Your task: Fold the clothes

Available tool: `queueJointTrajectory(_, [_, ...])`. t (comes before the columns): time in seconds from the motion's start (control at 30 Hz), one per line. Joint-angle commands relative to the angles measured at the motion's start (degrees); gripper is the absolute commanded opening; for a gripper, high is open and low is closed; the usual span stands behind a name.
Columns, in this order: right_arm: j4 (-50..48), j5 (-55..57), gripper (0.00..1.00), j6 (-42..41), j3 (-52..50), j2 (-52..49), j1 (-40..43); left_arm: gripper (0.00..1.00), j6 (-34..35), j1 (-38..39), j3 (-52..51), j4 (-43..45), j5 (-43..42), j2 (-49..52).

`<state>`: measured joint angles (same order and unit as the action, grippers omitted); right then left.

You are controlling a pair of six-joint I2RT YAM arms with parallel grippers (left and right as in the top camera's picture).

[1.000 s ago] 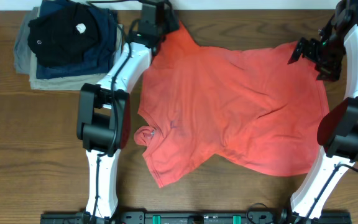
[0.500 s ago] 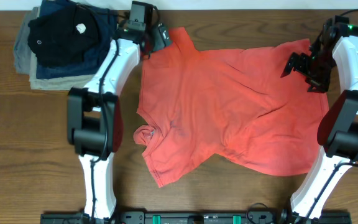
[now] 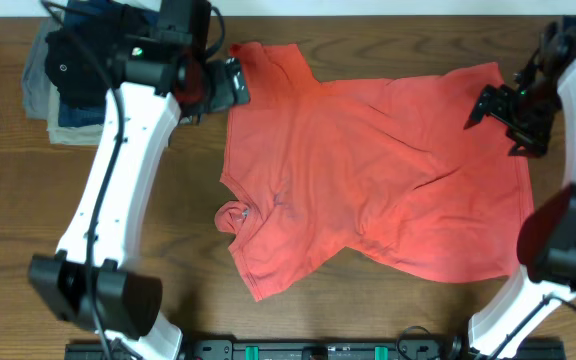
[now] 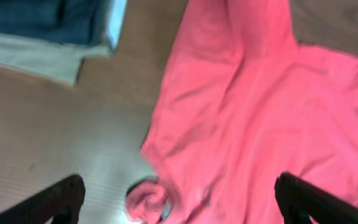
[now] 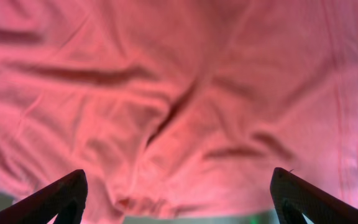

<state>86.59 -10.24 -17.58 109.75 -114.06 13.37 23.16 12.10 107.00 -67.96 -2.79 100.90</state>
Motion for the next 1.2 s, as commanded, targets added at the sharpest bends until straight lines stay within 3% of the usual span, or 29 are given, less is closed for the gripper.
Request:
queueJointTrajectory(0.0, [2.71,0.61,0.92,-0.87,-0.07,4.85,-0.48,0.98,-1.07,-0.31,0.81,-3.63,0.92,-3.19])
queueJointTrajectory(0.23, [5.84,3.52,0.92,-2.1,-4.85,15.74,-2.36,0.98,-1.07,-0.31,0.44,-13.7,2.95,-10.01])
queueJointTrajectory(0.5, [-0.33,10.21,0.99,-9.77,-24.7,31.34,-4.11,0.98,-1.07,-0.13,-4.72,-20.87,5.73,-16.65])
queueJointTrajectory(0.67, [-8.59,9.07,0.99,-10.75,-35.34,35.78,-4.07,0.98,-1.16,-0.13,-13.18,-17.53,0.59,-17.84])
queueJointTrajectory(0.8, [-14.67,8.28,0.97,-10.67,-40.85,35.26,-4.07,0.98,-4.66,-0.13,-23.58,-8.7,-5.35,-17.35])
queueJointTrajectory(0.9, [-18.4,8.26,0.75,-10.64,-43.47,34.18,-4.07,0.64,-4.72,-0.13,-31.34,0.2,-7.34,-16.39])
queueJointTrajectory(1.03, [-21.0,8.17,0.33,-10.64,-44.22,31.91,-4.07,0.25,-4.7,-0.13,-37.73,10.16,-7.34,-13.77])
queueJointTrajectory(1.07, [-21.33,8.02,0.29,-10.64,-44.22,31.47,-4.07,0.2,-4.7,-0.13,-38.49,11.78,-7.37,-13.14])
queueJointTrajectory(1.17, [-22.4,6.14,0.16,-10.64,-44.22,29.55,-4.07,0.19,-4.72,-0.13,-40.19,16.72,-7.32,-10.12])
